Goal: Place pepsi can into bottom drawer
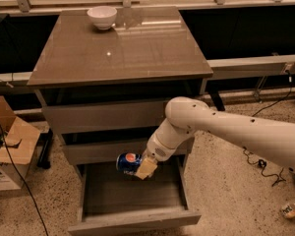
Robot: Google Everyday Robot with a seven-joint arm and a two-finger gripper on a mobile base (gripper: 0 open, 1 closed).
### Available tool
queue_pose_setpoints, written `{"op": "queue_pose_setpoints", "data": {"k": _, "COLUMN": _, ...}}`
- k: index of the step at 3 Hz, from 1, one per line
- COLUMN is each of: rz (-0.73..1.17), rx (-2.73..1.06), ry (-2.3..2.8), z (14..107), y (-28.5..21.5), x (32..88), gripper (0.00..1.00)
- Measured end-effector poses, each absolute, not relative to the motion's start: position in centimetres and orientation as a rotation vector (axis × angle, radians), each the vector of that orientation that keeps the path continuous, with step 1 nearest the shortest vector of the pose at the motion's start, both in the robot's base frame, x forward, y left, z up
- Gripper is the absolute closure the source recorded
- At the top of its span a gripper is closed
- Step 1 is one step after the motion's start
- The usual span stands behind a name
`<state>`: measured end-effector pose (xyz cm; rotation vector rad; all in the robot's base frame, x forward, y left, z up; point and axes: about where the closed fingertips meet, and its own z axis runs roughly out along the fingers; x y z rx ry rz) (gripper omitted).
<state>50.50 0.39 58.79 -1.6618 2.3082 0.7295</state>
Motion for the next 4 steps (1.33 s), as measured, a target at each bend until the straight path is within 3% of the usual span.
{"op": "queue_pose_setpoints", "data": {"k": 2, "rz": 0.753, "rx": -1.621, "ry": 2.332, "z": 56.0, "y": 1.4, "x": 51.5, "gripper": 1.00}}
{"op": "queue_pose_setpoints", "data": {"k": 4, "rz": 0.890, "rx": -1.503, "ry": 2.427, "z": 46.9, "y": 3.0, "x": 54.3, "gripper": 1.00}}
